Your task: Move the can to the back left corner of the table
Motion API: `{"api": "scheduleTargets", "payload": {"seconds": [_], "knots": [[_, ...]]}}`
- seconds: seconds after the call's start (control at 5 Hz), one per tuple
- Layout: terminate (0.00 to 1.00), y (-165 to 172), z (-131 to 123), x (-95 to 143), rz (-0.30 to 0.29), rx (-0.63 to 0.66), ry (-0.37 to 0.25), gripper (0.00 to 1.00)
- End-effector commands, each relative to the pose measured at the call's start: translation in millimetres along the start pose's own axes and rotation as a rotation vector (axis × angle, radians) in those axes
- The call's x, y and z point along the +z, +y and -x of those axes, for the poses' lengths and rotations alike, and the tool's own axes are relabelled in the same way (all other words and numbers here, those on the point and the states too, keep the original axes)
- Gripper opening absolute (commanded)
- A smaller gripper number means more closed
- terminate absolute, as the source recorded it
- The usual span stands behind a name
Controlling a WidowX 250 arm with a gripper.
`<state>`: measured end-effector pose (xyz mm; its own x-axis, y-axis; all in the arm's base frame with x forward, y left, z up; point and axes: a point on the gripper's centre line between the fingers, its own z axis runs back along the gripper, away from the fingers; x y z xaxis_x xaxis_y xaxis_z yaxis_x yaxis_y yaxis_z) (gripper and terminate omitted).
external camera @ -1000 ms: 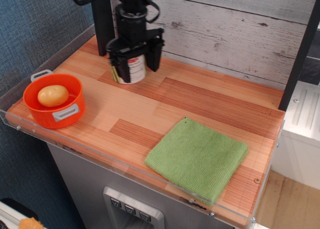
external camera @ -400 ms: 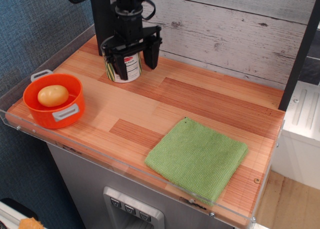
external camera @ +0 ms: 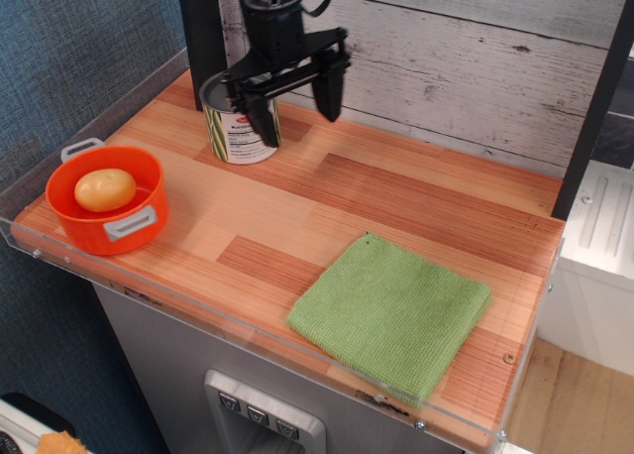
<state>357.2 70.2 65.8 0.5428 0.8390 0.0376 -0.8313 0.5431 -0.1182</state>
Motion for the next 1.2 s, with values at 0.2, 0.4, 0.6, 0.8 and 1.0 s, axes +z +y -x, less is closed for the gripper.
{"api": "scheduleTargets", "payload": {"seconds": [0.2,0.4,0.6,0.8,1.0], "knots": [[0.0,-17,57,58,-0.046,-0.543,-0.017,1.0],[0.0,-18,92,68,-0.027,-0.624,-0.037,1.0],[0.0,-11,118,74,-0.008,-0.691,-0.01,1.0],[0.0,-3,137,78,0.014,-0.762,-0.007,1.0],[0.0,-3,153,83,0.018,-0.826,-0.012,1.0]]}}
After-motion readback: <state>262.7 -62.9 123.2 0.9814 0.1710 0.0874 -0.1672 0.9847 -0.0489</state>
